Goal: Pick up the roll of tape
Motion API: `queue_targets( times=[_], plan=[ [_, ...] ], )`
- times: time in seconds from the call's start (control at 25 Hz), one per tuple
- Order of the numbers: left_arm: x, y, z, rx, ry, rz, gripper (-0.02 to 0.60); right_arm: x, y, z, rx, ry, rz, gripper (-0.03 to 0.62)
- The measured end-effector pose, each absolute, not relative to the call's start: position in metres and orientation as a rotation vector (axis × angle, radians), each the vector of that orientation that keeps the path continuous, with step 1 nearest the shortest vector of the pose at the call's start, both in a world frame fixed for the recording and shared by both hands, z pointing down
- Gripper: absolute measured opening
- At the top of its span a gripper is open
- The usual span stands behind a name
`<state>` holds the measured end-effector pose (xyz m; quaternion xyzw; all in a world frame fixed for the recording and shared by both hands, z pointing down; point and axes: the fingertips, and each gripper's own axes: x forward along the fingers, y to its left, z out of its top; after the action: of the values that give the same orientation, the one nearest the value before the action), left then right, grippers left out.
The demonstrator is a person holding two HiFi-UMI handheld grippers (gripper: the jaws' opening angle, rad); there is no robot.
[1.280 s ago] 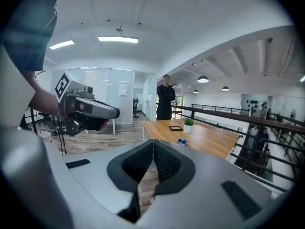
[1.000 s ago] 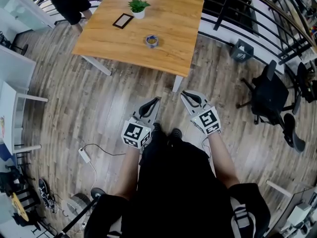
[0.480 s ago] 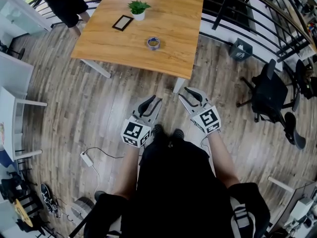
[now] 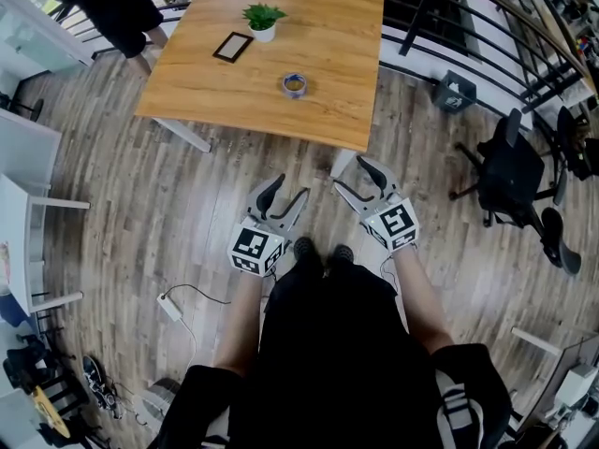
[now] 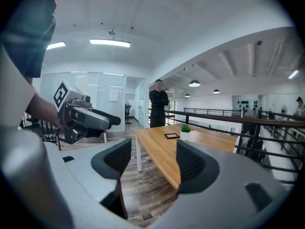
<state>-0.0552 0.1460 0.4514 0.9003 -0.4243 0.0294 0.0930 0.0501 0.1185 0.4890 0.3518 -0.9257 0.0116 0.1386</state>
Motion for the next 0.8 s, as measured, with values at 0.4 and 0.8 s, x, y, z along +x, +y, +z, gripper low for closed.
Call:
queue_targets(
  times=[0.4, 0.8],
  plan=[
    [-0.084, 0.136, 0.456, 2.690, -1.235, 0.107, 0.218, 0.025, 0.109, 0.489, 1.056, -2.673, 0.049, 0.343],
    [-0.104, 0.124, 0.459, 2.727, -1.188, 0.122, 0.218, 0.013, 0.099, 0.495, 1.143, -2.648, 0.063, 0.342]
  ],
)
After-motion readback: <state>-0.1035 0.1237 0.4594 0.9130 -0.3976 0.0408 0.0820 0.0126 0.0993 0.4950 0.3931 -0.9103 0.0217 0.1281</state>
